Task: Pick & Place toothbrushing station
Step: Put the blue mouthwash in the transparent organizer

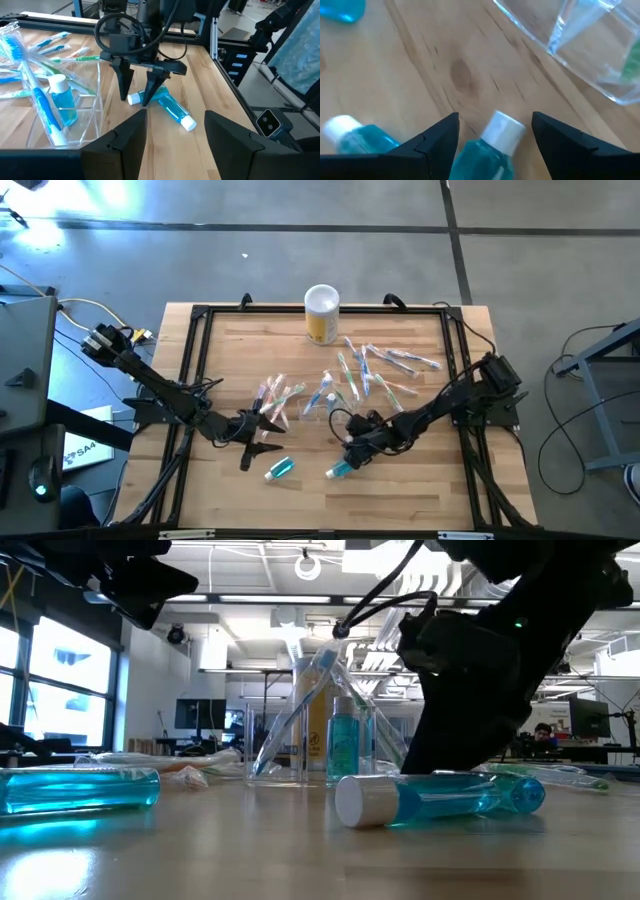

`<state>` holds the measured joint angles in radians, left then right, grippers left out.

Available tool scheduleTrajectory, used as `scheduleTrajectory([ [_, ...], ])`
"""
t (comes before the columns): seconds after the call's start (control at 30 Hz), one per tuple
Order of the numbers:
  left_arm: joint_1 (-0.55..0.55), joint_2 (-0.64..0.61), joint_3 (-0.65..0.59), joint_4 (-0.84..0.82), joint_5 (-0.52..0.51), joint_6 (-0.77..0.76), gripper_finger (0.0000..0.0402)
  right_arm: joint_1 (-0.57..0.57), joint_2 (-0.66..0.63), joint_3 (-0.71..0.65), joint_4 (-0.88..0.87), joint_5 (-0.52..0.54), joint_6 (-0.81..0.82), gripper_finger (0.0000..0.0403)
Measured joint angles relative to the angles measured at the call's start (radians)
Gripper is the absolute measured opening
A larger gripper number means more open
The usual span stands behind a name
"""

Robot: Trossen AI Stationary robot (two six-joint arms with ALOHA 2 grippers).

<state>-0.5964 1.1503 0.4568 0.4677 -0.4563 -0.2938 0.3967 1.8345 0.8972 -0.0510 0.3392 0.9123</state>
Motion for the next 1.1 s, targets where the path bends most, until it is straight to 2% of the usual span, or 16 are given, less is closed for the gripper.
scheduleTrajectory([
  [0.23, 0.000, 0.000, 0.000, -0.007, 0.001, -0.003, 0.0191, -0.019, 0.014, 0.003, 0.000, 0.003, -0.001, 0.0242],
  [0.33, 0.000, 0.000, 0.000, -0.012, 0.001, -0.003, 0.0191, -0.019, 0.014, 0.003, -0.012, -0.004, -0.001, 0.0219],
  [0.43, 0.000, 0.000, 0.000, -0.015, 0.001, -0.002, 0.0191, -0.021, 0.015, 0.003, -0.027, -0.009, -0.001, 0.0169],
  [0.6, 0.000, 0.000, 0.000, -0.015, 0.000, 0.000, 0.0191, -0.022, 0.014, 0.003, -0.049, -0.012, 0.000, 0.0063],
  [0.63, 0.000, 0.000, 0.000, -0.015, 0.000, 0.003, 0.0191, -0.022, 0.014, 0.003, -0.055, -0.026, -0.005, 0.0033],
  [0.7, 0.000, 0.000, 0.000, -0.015, 0.000, 0.020, 0.0191, -0.020, 0.016, 0.002, -0.057, -0.031, -0.018, 0.0008],
  [1.1, 0.001, 0.000, 0.000, -0.009, -0.005, 0.224, 0.0191, -0.018, -0.045, -0.005, -0.071, -0.078, -0.062, 0.0002],
])
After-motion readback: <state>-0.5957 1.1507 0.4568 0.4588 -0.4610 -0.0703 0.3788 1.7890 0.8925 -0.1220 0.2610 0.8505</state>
